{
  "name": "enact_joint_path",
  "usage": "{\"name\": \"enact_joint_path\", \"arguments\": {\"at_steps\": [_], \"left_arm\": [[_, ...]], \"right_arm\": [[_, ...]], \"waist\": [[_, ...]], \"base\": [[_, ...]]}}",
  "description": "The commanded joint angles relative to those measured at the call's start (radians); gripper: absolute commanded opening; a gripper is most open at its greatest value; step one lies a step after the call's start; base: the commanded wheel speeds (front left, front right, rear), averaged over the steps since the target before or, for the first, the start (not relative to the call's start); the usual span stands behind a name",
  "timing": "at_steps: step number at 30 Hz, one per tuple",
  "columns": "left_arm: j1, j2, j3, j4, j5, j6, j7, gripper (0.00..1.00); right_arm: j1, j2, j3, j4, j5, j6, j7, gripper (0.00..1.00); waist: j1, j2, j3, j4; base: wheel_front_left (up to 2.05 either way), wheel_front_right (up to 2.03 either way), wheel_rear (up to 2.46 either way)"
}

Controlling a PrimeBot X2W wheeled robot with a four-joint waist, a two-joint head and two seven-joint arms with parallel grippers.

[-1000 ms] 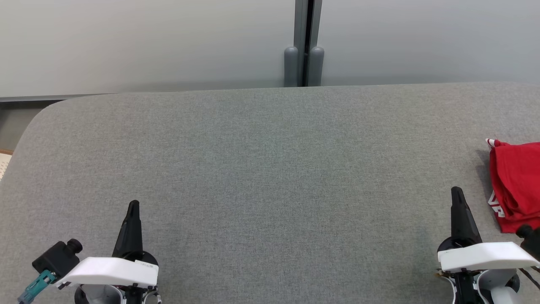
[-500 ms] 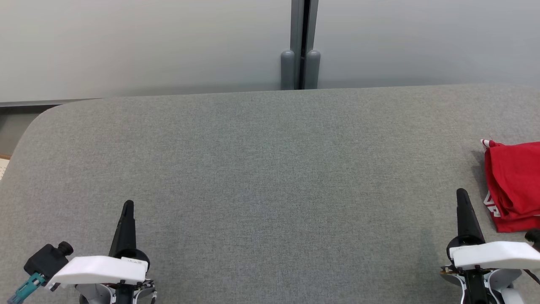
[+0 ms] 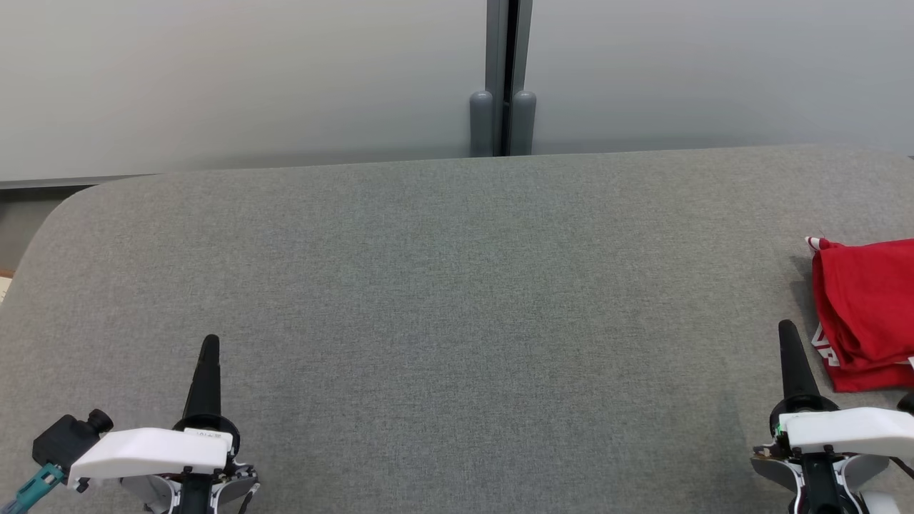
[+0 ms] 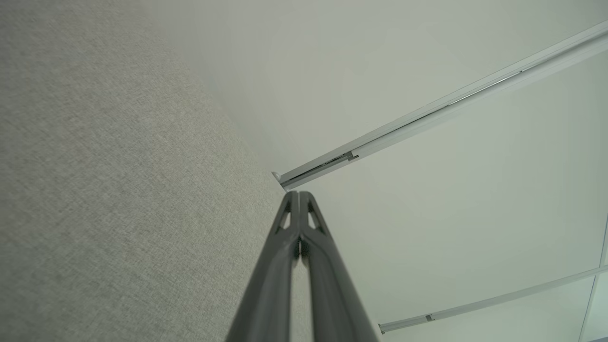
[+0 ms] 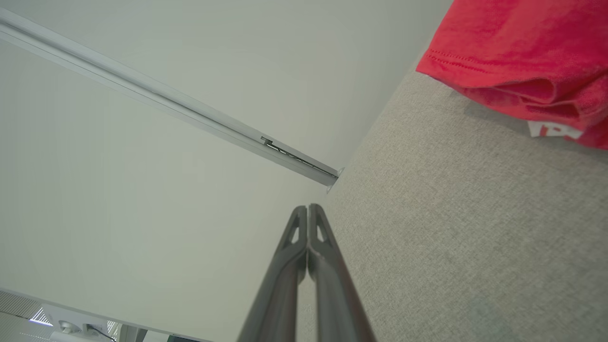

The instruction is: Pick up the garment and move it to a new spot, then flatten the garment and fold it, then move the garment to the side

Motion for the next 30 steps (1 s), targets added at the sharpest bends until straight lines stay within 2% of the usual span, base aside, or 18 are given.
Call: {"name": "enact_joint_path", "arguments": {"at_steps": [1,30], "left_arm": [[-0.023,0.007,0.009,-0.012,-0.03,-0.007,0.008,0.0],[-0.031,0.008,0.043,-0.012,-0.26,-0.014,0.078,0.0]], "right_arm": [[-0.003,-0.008,-0.006,-0.014,0.035,0.0,0.008,0.0],[0.003,-0.007,-0.039,-0.018,0.286,0.0,0.078,0.0]], "waist": [[0.0,0.0,-0.002,-0.001],[0.0,0.0,-0.023,-0.019]], "base": [[0.0,0.0,0.0],[0.0,0.0,0.0]]}}
